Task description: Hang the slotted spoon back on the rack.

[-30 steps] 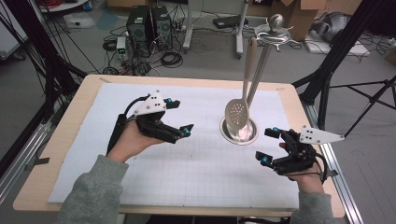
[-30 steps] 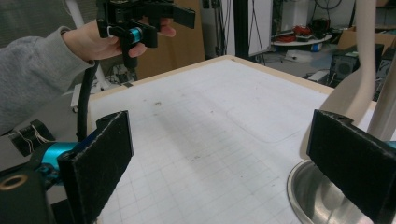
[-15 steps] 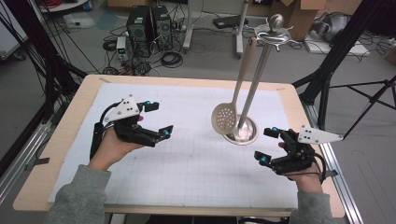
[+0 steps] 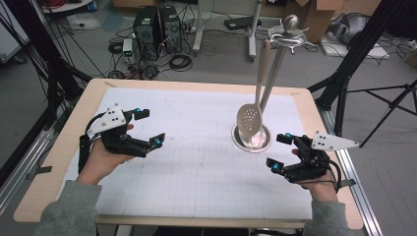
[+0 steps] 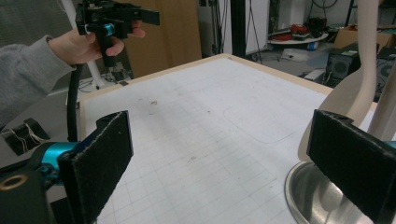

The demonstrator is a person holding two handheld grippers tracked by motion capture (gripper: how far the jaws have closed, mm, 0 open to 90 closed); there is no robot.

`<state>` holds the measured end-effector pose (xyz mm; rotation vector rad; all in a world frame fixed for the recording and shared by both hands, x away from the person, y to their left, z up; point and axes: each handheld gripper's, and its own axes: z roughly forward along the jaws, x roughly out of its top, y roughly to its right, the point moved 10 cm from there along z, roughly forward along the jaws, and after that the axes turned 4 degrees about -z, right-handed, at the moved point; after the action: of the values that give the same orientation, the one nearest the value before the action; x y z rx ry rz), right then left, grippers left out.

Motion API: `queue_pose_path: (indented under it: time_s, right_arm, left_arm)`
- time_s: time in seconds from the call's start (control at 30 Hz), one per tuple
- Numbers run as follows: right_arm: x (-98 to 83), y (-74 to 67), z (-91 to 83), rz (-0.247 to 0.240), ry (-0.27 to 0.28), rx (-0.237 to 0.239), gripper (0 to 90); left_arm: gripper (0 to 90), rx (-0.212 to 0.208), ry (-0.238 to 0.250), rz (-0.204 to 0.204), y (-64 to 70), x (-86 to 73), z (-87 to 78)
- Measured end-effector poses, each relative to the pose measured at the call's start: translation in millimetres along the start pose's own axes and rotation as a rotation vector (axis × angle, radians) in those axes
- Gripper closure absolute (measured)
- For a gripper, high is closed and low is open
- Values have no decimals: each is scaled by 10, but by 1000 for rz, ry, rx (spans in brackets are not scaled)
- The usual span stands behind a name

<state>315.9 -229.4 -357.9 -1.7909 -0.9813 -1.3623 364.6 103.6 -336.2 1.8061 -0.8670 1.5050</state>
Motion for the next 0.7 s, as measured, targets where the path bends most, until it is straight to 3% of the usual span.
queue_pose_path:
  time_s: [0.1,0.7]
  right_arm:
    - [7,7,8,0,3,-1,60]
    - [47,59,34,-1,26,-23,60]
  left_arm:
    - [68,10,21,5,-22,2,-66]
    - [68,73,29,-15,-178,-2,-429]
